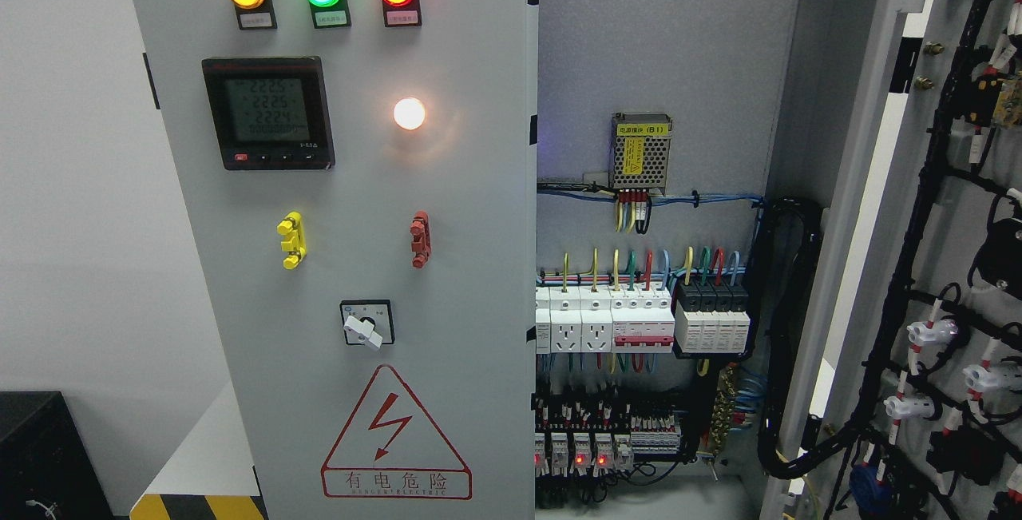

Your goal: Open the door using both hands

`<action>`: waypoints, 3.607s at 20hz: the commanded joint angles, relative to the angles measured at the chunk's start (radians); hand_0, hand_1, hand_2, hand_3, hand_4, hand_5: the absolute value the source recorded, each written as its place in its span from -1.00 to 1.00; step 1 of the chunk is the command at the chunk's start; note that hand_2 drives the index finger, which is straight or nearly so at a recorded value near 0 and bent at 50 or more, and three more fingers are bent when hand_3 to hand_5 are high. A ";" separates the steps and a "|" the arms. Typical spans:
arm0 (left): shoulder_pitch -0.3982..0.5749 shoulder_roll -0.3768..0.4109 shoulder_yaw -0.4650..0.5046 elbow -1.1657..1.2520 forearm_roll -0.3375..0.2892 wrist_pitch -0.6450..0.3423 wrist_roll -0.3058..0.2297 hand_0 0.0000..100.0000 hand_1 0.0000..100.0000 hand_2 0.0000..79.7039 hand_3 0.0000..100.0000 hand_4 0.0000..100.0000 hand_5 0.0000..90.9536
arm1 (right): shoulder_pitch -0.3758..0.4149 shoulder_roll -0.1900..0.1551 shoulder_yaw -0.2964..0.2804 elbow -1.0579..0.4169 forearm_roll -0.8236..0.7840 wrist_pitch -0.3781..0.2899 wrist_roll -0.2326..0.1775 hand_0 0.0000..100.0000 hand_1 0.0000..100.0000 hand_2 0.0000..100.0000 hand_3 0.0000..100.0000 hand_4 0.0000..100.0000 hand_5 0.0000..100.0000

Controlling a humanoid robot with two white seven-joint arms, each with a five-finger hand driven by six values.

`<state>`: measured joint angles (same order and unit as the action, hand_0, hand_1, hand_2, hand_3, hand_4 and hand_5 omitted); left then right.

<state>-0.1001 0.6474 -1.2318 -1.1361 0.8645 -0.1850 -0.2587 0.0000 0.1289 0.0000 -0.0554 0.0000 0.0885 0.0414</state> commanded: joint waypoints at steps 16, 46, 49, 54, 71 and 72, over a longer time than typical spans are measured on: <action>0.218 -0.287 0.636 0.772 -0.480 -0.016 -0.138 -0.76 0.11 -1.00 -1.00 -1.00 -1.00 | 0.070 -0.012 0.017 -0.268 0.023 -0.023 0.000 -0.79 -0.74 -1.00 -1.00 -1.00 -1.00; 0.231 -0.600 1.786 1.000 -1.245 -0.011 -0.018 -0.76 0.11 -1.00 -1.00 -1.00 -1.00 | 0.664 -0.183 0.155 -1.917 0.014 -0.177 -0.009 -0.79 -0.74 -1.00 -1.00 -1.00 -1.00; 0.231 -0.612 1.810 0.998 -1.242 -0.013 0.006 -0.76 0.11 -1.00 -1.00 -1.00 -1.00 | 0.666 -0.184 0.150 -2.012 0.015 -0.197 -0.009 -0.79 -0.74 -1.00 -1.00 -1.00 -1.00; 0.231 -0.640 1.888 0.998 -1.234 -0.013 0.007 -0.76 0.11 -1.00 -1.00 -1.00 -1.00 | 0.640 -0.189 0.149 -2.040 0.014 -0.317 -0.011 -0.79 -0.74 -1.00 -1.00 -1.00 -1.00; 0.266 -0.621 1.827 1.065 -1.228 0.013 0.007 -0.76 0.11 -1.00 -1.00 -1.00 -1.00 | 0.195 -0.282 0.313 -2.034 0.009 -0.348 -0.009 -0.79 -0.74 -1.00 -1.00 -1.00 -1.00; 0.266 -0.618 1.795 1.076 -1.208 0.012 0.007 -0.76 0.11 -1.00 -1.00 -1.00 -1.00 | 0.177 -0.282 0.314 -2.034 0.009 -0.343 -0.009 -0.79 -0.74 -1.00 -1.00 -1.00 -1.00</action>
<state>0.1594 0.0153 0.6068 -0.1013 -0.3673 -0.1660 -0.2477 0.2878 -0.1045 0.2075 -2.0255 0.0000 -0.2681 0.0329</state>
